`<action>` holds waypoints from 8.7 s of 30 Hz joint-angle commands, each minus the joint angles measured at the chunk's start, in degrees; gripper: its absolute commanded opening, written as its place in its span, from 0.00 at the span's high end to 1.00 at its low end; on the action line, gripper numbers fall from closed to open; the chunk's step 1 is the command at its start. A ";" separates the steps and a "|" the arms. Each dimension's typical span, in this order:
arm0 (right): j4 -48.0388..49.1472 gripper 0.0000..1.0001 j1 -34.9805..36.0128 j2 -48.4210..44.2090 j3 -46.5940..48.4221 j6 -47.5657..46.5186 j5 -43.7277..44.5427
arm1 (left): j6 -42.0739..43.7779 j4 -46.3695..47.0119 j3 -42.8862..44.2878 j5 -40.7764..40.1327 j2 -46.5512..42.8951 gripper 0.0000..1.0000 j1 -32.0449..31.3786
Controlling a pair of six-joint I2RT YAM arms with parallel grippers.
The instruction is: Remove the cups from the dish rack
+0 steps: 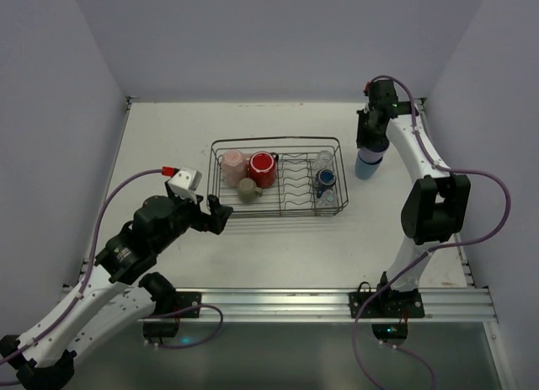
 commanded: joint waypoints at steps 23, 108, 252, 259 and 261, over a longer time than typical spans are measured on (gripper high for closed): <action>3.70 0.44 -0.18 -5.03 -1.43 -0.50 -0.28 | -1.01 1.54 4.50 -1.38 6.59 0.00 0.44; 85.26 0.24 28.74 -45.65 -60.93 36.23 -28.32 | -23.24 32.47 12.07 19.61 23.13 0.76 10.72; 47.92 0.25 9.67 -71.84 -67.53 22.00 -31.65 | 1.88 21.49 27.00 0.29 61.78 0.00 2.81; 48.00 0.16 10.02 -71.04 -67.70 21.82 -32.89 | 3.81 18.42 35.17 -3.05 69.96 0.00 2.81; 48.09 0.16 10.19 -70.87 -67.79 21.82 -33.24 | 4.17 18.59 36.31 -3.23 71.28 0.00 2.90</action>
